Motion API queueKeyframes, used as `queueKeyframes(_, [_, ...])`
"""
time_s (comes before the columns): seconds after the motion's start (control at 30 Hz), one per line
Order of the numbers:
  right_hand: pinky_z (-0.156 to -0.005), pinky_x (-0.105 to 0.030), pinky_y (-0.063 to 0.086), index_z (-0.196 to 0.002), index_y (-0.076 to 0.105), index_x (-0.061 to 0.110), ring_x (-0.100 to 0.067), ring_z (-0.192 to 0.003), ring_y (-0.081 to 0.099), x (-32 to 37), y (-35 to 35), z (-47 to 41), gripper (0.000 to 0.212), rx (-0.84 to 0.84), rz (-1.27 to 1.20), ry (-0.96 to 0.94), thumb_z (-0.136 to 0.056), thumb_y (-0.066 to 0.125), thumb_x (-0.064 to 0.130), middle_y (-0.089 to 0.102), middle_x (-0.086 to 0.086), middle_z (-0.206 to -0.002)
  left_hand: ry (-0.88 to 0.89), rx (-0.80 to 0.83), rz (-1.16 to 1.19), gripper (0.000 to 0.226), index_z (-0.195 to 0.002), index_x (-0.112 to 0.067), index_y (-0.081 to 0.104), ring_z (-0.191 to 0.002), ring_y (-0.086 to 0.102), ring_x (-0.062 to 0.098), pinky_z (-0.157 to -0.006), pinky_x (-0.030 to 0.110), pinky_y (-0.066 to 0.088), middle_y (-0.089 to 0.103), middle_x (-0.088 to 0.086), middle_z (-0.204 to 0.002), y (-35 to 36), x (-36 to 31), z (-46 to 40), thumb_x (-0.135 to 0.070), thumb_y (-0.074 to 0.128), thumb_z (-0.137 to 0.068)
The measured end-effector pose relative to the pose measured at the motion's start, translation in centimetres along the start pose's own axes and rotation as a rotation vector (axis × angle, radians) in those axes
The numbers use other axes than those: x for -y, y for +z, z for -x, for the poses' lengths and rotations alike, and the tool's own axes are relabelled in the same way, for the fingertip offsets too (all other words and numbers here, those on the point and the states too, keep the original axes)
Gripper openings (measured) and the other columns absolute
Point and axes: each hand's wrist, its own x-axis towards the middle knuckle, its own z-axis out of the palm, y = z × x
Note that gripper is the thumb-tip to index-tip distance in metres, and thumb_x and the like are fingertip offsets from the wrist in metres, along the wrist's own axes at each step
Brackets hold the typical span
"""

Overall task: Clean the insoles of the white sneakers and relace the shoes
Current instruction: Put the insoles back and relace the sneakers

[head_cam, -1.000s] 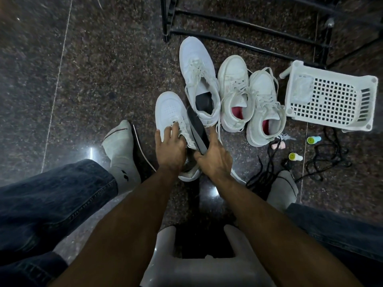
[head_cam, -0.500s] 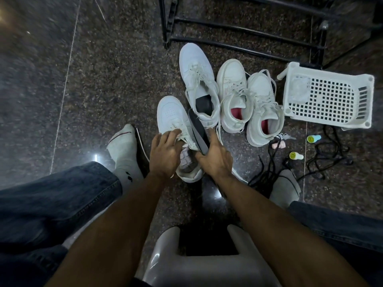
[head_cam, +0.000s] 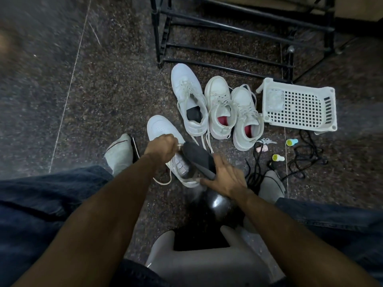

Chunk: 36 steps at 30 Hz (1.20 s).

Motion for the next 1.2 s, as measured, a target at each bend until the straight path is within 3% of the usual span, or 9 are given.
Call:
queueKeyframes(0.2, [-0.071, -0.037, 0.044, -0.117, 0.031, 0.025, -0.030, -0.101, 0.061, -0.6, -1.9, 1.8, 0.065, 0.051, 0.323, -0.131, -0.079, 0.056, 0.070, 0.047, -0.004, -0.125, -0.110, 0.050, 0.054, 0.038, -0.106, -0.011, 0.063, -0.107, 0.056, 0.032, -0.083, 0.039, 0.044, 0.060, 0.011, -0.117, -0.5, -1.6, -0.2, -0.045, 0.049, -0.098])
queueKeyframes(0.33, [-0.063, -0.034, 0.040, -0.120, 0.035, 0.022, -0.029, -0.094, 0.063, 0.6, -2.3, 1.3, 0.061, 0.035, 0.481, -0.166, -0.082, 0.059, 0.064, 0.051, -0.007, -0.120, -0.132, 0.044, 0.085, 0.035, -0.107, -0.013, 0.063, -0.108, 0.055, 0.030, -0.079, 0.036, 0.041, 0.060, 0.009, -0.118, -0.4, -1.5, 0.2, -0.044, 0.049, -0.098])
queueKeyframes(0.43, [-0.064, -0.034, 0.039, -0.127, 0.036, 0.019, -0.031, -0.099, 0.063, 2.8, -2.0, 0.2, 0.063, 0.025, 0.507, -0.149, -0.084, 0.060, 0.059, 0.052, -0.009, -0.122, -0.139, 0.041, 0.115, 0.034, -0.107, -0.012, 0.064, -0.107, 0.055, 0.030, -0.077, 0.034, 0.040, 0.060, 0.009, -0.117, -0.4, -1.7, 0.3, -0.042, 0.049, -0.098])
queueKeyframes(0.6, [-0.071, -0.037, 0.048, -0.130, 0.033, 0.015, -0.029, -0.102, 0.062, 6.0, -0.4, -1.7, 0.078, 0.011, 0.388, -0.048, -0.078, 0.066, 0.062, 0.049, -0.007, -0.124, -0.144, 0.045, 0.145, 0.030, -0.101, -0.016, 0.065, -0.105, 0.057, 0.029, -0.074, 0.033, 0.039, 0.061, 0.007, -0.114, -0.2, -1.2, 0.2, -0.043, 0.053, -0.096])
queueKeyframes(0.73, [-0.075, -0.041, 0.051, -0.144, 0.019, 0.015, -0.029, -0.108, 0.059, 5.2, 0.2, -0.2, 0.097, -0.041, 0.372, -0.019, -0.075, 0.069, 0.059, 0.046, -0.007, -0.127, -0.143, 0.046, 0.167, 0.030, -0.101, -0.016, 0.066, -0.105, 0.057, 0.028, -0.074, 0.032, 0.039, 0.062, 0.005, -0.113, -0.1, -1.3, 0.2, -0.043, 0.055, -0.095])
queueKeyframes(0.9, [-0.077, -0.041, 0.051, -0.134, 0.034, 0.012, -0.030, -0.106, 0.059, 2.6, -0.5, 1.7, 0.075, -0.036, 0.406, -0.053, -0.082, 0.062, 0.057, 0.047, -0.006, -0.129, -0.162, 0.062, 0.207, 0.028, -0.094, -0.018, 0.067, -0.104, 0.057, 0.026, -0.076, 0.032, 0.041, 0.064, 0.003, -0.111, -0.2, -1.1, 0.0, -0.044, 0.057, -0.093])
queueKeyframes(1.07, [-0.087, -0.042, 0.048, -0.134, 0.039, 0.015, -0.034, -0.111, 0.056, 4.0, 0.2, 0.2, 0.066, -0.015, 0.121, 0.012, -0.082, 0.067, 0.046, 0.045, -0.007, -0.130, -0.189, 0.041, 0.231, 0.029, -0.099, -0.018, 0.067, -0.105, 0.058, 0.025, -0.075, 0.031, 0.040, 0.064, 0.001, -0.112, -0.1, -1.1, 0.1, -0.045, 0.058, -0.093])
queueKeyframes(1.2, [-0.090, -0.043, 0.046, -0.135, 0.037, 0.020, -0.034, -0.114, 0.055, 5.9, 0.8, -2.0, 0.069, -0.033, -0.046, 0.074, -0.079, 0.074, 0.035, 0.046, -0.008, -0.133, -0.183, 0.043, 0.235, 0.024, -0.084, -0.024, 0.061, -0.099, 0.058, 0.023, -0.072, 0.030, 0.038, 0.065, 0.001, -0.108, 0.0, -1.0, 0.0, -0.047, 0.059, -0.091])
